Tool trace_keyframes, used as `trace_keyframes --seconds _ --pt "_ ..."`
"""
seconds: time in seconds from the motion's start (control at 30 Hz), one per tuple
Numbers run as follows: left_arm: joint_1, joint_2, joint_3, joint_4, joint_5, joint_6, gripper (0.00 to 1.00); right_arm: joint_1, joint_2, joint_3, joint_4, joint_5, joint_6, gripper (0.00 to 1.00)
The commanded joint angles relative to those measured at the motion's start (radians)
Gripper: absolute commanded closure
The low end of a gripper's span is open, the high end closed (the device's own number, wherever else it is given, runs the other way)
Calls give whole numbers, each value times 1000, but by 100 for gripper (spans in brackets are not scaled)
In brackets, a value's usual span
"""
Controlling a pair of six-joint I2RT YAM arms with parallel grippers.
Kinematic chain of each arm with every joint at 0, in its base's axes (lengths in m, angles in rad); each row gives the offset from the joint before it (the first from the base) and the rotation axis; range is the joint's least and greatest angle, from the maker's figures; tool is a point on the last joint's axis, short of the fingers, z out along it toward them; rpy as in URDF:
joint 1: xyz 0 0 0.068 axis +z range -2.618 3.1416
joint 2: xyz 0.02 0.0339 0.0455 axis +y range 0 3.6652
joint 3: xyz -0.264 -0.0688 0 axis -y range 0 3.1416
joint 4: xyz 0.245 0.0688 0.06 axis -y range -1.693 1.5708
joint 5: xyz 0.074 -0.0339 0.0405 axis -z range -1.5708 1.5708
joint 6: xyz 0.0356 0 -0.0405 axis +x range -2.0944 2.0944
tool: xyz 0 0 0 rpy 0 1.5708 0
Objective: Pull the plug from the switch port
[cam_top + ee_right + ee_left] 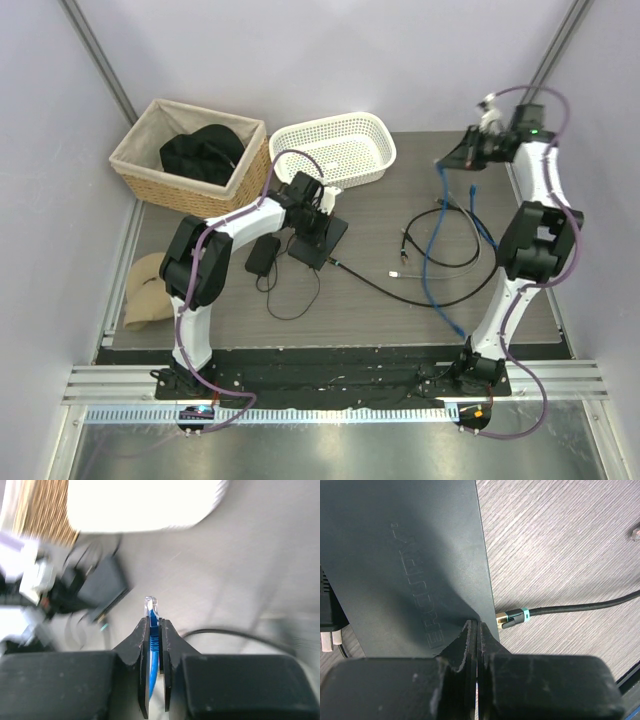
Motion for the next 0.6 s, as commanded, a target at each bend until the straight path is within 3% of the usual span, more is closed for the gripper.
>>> trace_keyframes --seconds 0.0,0.2,0.33,0.57 --pt "-9 77 -23 -87 -73 32 100 -106 -6 205 73 61 70 99" --pt "-19 70 -9 -92 -73 37 100 -184 63 423 265 159 264 99" --pt "-19 51 -27 -89 -74 43 100 -197 131 479 389 181 420 99" --pt "-19 22 -75 -80 -68 46 100 -174 181 344 429 213 454 99"
